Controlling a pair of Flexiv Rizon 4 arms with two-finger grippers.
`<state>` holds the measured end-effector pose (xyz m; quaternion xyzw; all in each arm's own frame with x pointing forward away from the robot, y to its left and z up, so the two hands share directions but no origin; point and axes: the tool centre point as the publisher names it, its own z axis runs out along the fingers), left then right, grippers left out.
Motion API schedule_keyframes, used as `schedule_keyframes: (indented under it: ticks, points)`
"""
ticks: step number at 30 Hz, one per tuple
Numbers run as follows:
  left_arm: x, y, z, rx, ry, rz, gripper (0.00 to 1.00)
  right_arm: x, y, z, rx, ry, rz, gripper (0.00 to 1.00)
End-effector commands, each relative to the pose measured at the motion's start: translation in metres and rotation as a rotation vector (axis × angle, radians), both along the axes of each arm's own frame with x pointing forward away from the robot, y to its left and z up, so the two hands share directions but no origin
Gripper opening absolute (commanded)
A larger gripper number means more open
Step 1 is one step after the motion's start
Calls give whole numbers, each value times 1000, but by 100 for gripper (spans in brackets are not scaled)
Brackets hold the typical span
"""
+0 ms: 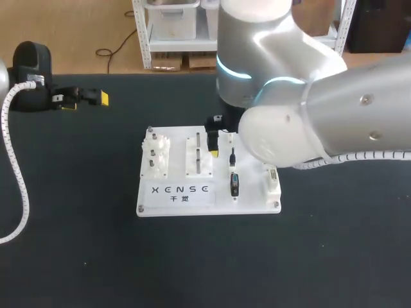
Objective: Insert the USB connector, Ethernet cable, and multi-pin plug into their matching sockets one by one.
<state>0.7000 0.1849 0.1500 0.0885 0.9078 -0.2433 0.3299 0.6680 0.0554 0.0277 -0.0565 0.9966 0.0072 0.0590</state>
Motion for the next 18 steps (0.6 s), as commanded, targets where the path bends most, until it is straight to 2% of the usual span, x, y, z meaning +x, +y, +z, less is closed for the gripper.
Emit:
schedule_keyframes:
  ticks: [1, 11, 18]
  points:
    - [0, 0, 0, 0, 0, 0, 100, -2, 4, -1, -14, -6, -12, 100]
    - [0, 0, 0, 0, 0, 0, 100, -1, 6, -3, -39, -9, -52, 100]
    - [0, 0, 0, 0, 0, 0, 100, -5, 5, -8, -40, 16, -68, 100]
